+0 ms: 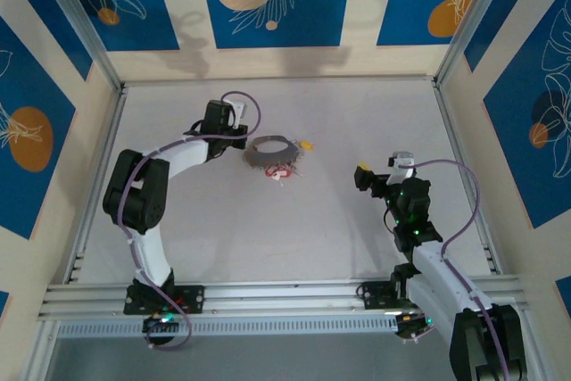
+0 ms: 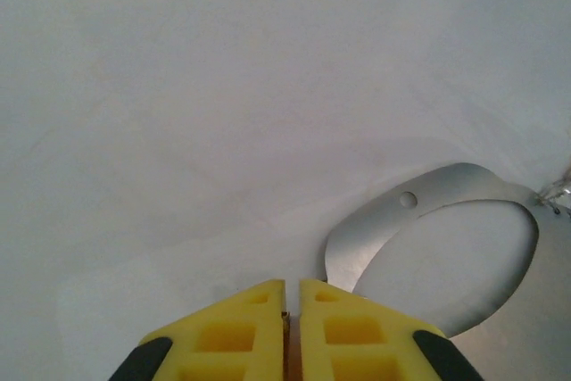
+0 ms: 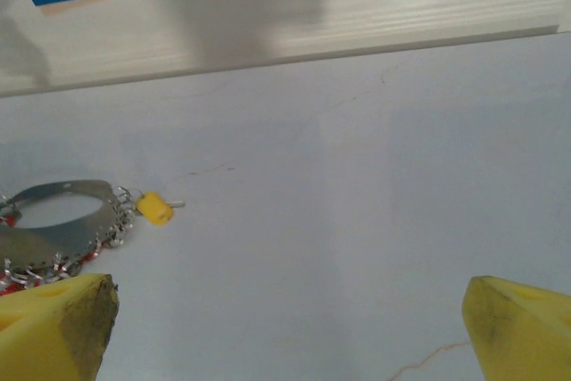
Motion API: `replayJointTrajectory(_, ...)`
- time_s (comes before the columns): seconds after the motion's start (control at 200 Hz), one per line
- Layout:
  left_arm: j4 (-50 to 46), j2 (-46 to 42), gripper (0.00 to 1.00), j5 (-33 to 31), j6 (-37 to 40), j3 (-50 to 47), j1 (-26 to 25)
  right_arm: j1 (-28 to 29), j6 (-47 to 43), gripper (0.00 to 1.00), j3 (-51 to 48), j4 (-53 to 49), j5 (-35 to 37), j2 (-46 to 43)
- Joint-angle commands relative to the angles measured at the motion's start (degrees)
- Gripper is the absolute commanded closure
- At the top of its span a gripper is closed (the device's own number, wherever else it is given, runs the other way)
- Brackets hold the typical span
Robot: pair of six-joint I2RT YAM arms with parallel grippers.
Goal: Put the keys on the keyring
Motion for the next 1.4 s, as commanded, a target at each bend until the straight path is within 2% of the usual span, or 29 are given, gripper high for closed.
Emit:
replayJointTrajectory(0.0,2.55,-0.2,0.85,-1.88,-6.82,-2.56,2.38,0.47,-1.92,0.01,-0.15,-0.13,2.49,-0.11)
replayJointTrajectory(0.165,3.21,-1.93,0.68,-3.88,-10.3,-5.85,3.96,0.77,-2.48,0.01,-0.08,0.41,3.0,0.87)
replayJointTrajectory(0.295,3.78,-5.04,0.64,-3.94,-11.66,-8.59,5.3,0.95,-4.19,0.01,0.38,1.02,4.34,1.7)
replayJointTrajectory(0.415,3.33,-10.19,0.59,-6.34,-10.14,-11.51,5.92,1.02,-5.68,0.01,0.62,3.86,5.57,3.68)
replayJointTrajectory(0.545,1.17,-16.2,0.5,-7.6,-6.9,-14.11,6.96,1.53,-6.98,0.01,1.64,7.77,3.81,8.58)
replayJointTrajectory(0.55,1.07,-16.52,0.49,-7.73,-6.76,-14.26,6.93,1.59,-7.05,0.01,1.62,8.0,3.81,8.95)
replayJointTrajectory(0.57,0.73,-17.51,0.3,-8.19,-6.06,-14.82,7.05,1.65,-7.3,0.01,1.9,8.75,3.88,10.03)
replayJointTrajectory(0.58,0.54,-18.04,0.11,-8.39,-5.6,-15.02,7.0,1.7,-7.45,0.01,2.05,9.19,3.9,10.64)
replayJointTrajectory(0.585,0.49,-18.28,0.05,-8.52,-5.41,-15.16,7.04,1.76,-7.5,0.01,2.14,9.36,3.86,10.86)
replayJointTrajectory(0.605,0.06,-19.28,0.0,-9.3,-4.64,-15.71,7.04,1.79,-7.7,0.01,2.36,10.08,3.97,11.9)
replayJointTrajectory(0.77,1.3,-28.46,0.0,-16.5,2.19,-23.25,7.14,1.36,-7.84,0.01,2.43,21.98,2.67,21.85)
replayJointTrajectory(0.87,7.98,-33.57,0.0,-18.18,8.1,-31.19,7.16,1.42,-10.31,0.01,4.62,23.56,2.02,27.38)
replayJointTrajectory(0.965,15.37,-35.31,0.0,-19.17,12.4,-38.11,7.41,0.75,-11.4,0.01,4.04,30.32,1.48,32.65)
replayJointTrajectory(1.04,21.78,-35.11,0.0,-17.99,12.42,-42.52,7.95,-0.49,-10.72,0.01,3.76,34.06,0.47,36.25)
replayJointTrajectory(1.18,28.18,-32.69,0.0,-11.71,13.59,-45.25,8.91,-2.71,-9.15,0.01,4.54,41.37,-2.6,44.93)
replayJointTrajectory(1.255,32.48,-31.3,0.0,-9.54,14.55,-45.88,9.45,-3.97,-8.43,0.01,7.74,30.19,-4.63,42.12)
replayJointTrajectory(1.31,34.22,-29.97,0.0,-8.18,15.09,-45.46,9.95,-5.46,-7.43,0.01,8.76,31.67,-7.59,43.84)
replayJointTrajectory(1.395,39.31,-26.23,0.0,-7.09,15.71,-45.65,10.57,-6.63,-4.24,0.01,10.42,27.22,-3.81,43.22)
